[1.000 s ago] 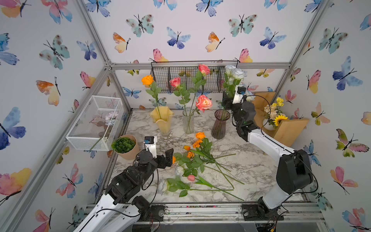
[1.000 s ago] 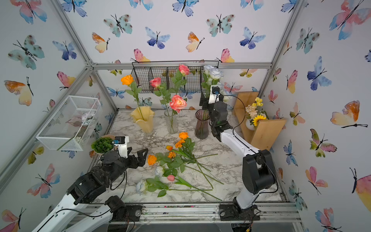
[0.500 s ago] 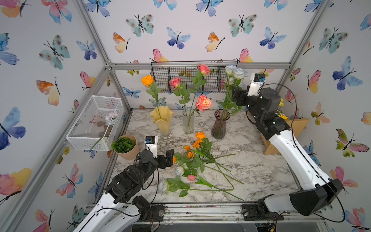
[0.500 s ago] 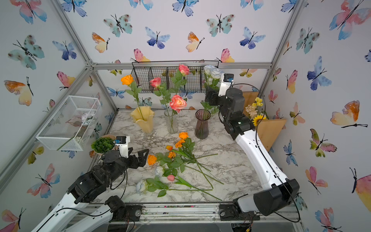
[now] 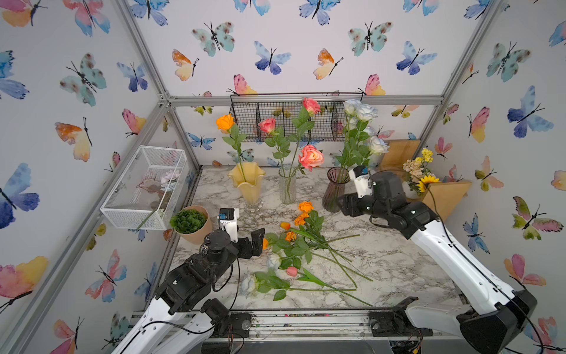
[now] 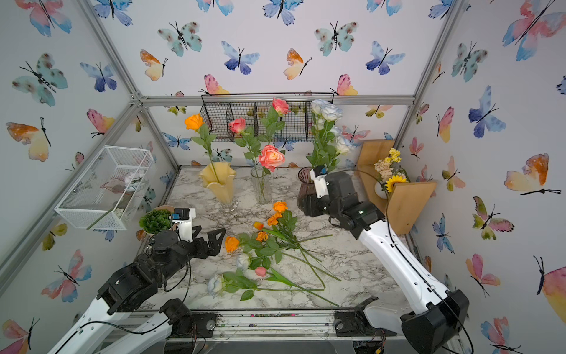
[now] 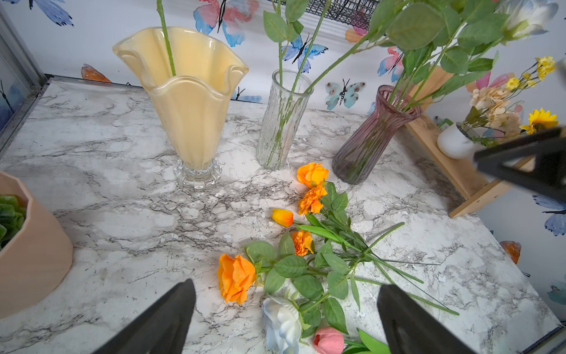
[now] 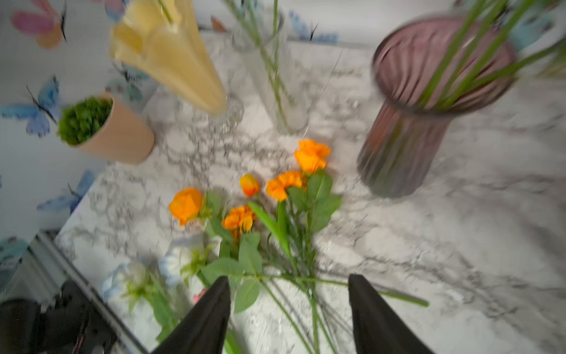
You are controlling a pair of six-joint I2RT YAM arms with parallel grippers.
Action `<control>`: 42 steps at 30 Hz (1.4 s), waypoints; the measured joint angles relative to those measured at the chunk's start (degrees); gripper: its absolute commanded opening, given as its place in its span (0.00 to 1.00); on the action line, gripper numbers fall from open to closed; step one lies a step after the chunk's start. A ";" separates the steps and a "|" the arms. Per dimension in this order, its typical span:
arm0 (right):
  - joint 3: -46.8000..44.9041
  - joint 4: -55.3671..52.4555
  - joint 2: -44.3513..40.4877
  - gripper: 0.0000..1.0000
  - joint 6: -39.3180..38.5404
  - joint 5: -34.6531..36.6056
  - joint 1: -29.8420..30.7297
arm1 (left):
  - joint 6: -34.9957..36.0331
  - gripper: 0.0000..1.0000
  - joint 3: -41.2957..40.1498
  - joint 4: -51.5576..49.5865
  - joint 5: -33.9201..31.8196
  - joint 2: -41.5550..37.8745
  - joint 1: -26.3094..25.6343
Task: Arrange the flowers in different vases according to their colors
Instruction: Pick up the flower at the center of the board.
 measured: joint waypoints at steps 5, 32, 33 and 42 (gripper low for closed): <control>-4.07 -0.61 2.86 0.62 -0.52 1.20 7.58 | -0.55 0.99 -0.33 -0.04 -0.04 -1.57 0.00; -7.61 14.34 25.64 0.44 -33.97 6.16 8.46 | -0.76 0.99 -1.36 0.15 -0.20 -2.82 0.00; -7.65 14.80 25.62 0.45 -34.32 6.51 8.66 | -0.76 0.99 -1.36 0.15 -0.28 -2.91 0.00; -7.63 18.56 25.68 0.44 -36.30 8.74 10.64 | -0.76 0.99 -1.46 0.37 -0.52 -3.13 0.57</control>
